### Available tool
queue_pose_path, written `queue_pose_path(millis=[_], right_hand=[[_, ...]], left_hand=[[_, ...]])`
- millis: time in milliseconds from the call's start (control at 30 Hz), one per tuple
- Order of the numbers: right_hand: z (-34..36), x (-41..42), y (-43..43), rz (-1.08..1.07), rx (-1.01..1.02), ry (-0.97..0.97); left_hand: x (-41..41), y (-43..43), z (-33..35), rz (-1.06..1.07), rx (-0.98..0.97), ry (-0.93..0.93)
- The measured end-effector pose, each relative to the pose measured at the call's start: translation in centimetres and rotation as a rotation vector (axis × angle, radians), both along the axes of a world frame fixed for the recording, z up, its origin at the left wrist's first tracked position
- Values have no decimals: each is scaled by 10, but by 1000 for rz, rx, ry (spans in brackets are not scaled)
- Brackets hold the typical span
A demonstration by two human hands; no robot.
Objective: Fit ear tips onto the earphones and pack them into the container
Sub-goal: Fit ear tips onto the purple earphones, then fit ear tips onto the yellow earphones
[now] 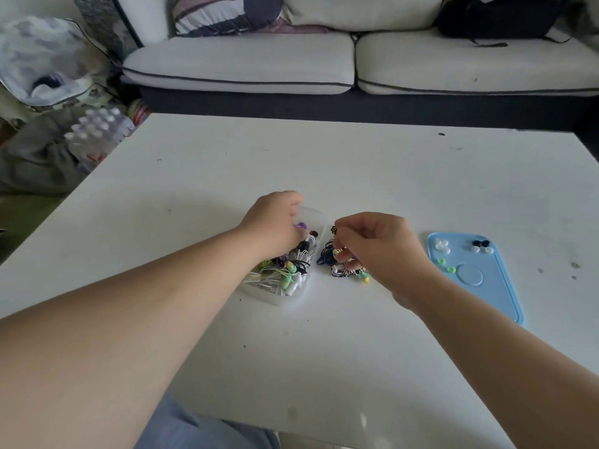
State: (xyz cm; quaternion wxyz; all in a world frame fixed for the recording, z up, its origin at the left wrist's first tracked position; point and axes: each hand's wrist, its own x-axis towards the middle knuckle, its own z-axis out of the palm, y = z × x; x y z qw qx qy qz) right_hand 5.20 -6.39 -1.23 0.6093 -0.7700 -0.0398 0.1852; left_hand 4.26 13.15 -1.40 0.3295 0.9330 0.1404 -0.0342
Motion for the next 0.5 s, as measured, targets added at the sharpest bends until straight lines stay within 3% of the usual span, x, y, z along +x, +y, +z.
queue_pose_path(millis=[167, 400, 500], right_hand=[[3, 5, -15, -14, -56, -30], [9, 11, -48, -103, -59, -13], [11, 11, -61, -95, -78, -4]], left_hand=[[1, 4, 3, -67, 284, -100], [-8, -3, -3, -162, 455, 51], [-2, -24, 10, -206, 649, -55]])
